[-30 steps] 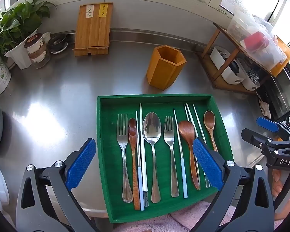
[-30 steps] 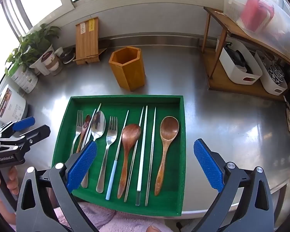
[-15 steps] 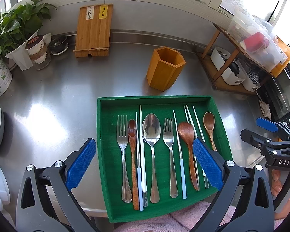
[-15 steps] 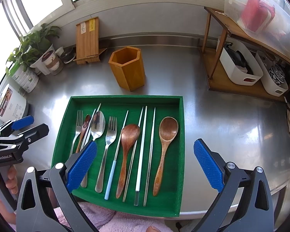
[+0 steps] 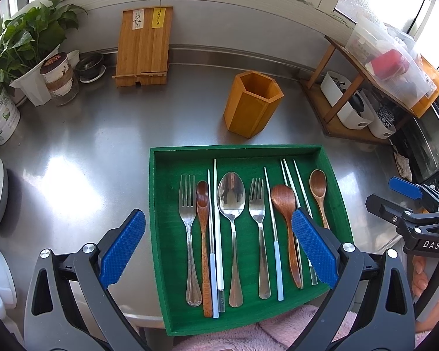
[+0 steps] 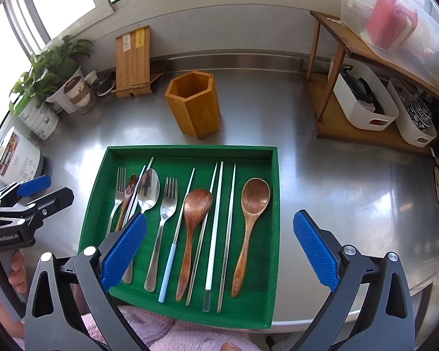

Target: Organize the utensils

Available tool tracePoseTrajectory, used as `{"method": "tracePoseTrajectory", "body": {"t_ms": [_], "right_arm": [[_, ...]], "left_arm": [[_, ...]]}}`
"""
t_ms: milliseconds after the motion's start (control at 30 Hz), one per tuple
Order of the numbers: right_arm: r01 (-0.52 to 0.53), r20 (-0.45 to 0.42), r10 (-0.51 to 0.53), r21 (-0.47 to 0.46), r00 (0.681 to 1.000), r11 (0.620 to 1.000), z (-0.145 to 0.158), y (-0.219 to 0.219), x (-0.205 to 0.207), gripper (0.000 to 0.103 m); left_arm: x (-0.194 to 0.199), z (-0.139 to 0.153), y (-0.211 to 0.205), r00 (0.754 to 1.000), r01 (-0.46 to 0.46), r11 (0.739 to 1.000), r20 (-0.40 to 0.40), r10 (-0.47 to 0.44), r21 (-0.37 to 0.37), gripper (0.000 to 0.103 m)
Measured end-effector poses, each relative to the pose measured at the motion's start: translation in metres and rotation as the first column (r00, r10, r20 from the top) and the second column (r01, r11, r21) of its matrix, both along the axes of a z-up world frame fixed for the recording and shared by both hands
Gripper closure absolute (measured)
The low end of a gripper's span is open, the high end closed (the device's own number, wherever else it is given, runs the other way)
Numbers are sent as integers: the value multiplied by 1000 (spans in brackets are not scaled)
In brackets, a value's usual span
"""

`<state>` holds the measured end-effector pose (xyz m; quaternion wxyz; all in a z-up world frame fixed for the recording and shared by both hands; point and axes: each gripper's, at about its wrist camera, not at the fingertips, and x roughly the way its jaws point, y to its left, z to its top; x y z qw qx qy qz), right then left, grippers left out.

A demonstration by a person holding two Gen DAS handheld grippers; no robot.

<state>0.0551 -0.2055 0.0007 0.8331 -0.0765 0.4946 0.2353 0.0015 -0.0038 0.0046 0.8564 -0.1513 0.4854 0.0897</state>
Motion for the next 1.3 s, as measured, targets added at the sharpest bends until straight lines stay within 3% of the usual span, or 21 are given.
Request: {"method": "tracePoseTrajectory", "body": {"t_ms": [1300], "right_arm": [[16,-9,-16,10,1000,1000,-1,-3,1,3]], "left_arm": [[0,0,-2,1000,9,1000,-3,-9,5,8]]}}
